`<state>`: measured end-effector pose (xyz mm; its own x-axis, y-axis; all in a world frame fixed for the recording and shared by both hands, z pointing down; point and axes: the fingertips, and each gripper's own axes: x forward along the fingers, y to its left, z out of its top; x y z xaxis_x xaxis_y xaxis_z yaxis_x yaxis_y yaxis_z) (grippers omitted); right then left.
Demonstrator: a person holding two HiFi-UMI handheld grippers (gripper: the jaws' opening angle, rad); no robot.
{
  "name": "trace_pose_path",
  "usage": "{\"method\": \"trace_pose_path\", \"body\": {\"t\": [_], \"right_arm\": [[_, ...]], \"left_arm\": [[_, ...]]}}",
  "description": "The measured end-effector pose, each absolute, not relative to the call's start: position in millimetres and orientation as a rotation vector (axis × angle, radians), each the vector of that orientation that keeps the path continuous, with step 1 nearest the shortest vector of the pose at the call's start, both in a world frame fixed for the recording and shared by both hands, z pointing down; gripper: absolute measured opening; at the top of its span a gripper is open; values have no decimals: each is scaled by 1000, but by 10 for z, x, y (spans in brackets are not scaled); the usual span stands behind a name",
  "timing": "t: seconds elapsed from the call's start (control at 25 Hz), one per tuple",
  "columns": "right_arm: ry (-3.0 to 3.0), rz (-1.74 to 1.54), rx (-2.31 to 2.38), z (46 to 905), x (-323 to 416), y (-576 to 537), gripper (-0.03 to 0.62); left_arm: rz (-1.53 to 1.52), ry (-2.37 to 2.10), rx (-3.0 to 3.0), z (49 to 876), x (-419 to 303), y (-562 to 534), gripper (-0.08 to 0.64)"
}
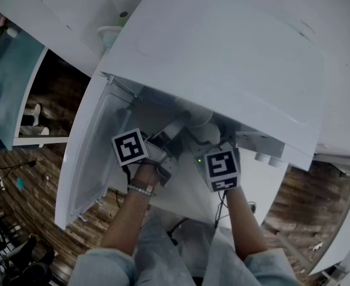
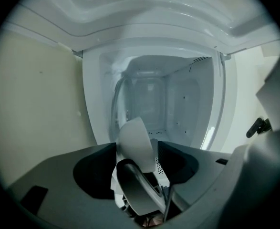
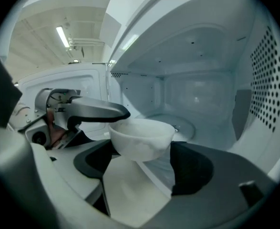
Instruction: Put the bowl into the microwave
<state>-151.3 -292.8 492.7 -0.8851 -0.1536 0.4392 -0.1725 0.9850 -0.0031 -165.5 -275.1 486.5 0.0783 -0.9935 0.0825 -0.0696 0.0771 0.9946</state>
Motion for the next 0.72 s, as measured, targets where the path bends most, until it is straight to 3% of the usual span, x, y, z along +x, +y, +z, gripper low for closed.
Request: {"method": "trace_pose_path", "body": {"t": [0.72], "right_arm": [[-2542,59,405,4996,-1645,-3198,390]], "left_arm": [[-1088,-1263,1223,4796,-1696,-2448,253]]}}
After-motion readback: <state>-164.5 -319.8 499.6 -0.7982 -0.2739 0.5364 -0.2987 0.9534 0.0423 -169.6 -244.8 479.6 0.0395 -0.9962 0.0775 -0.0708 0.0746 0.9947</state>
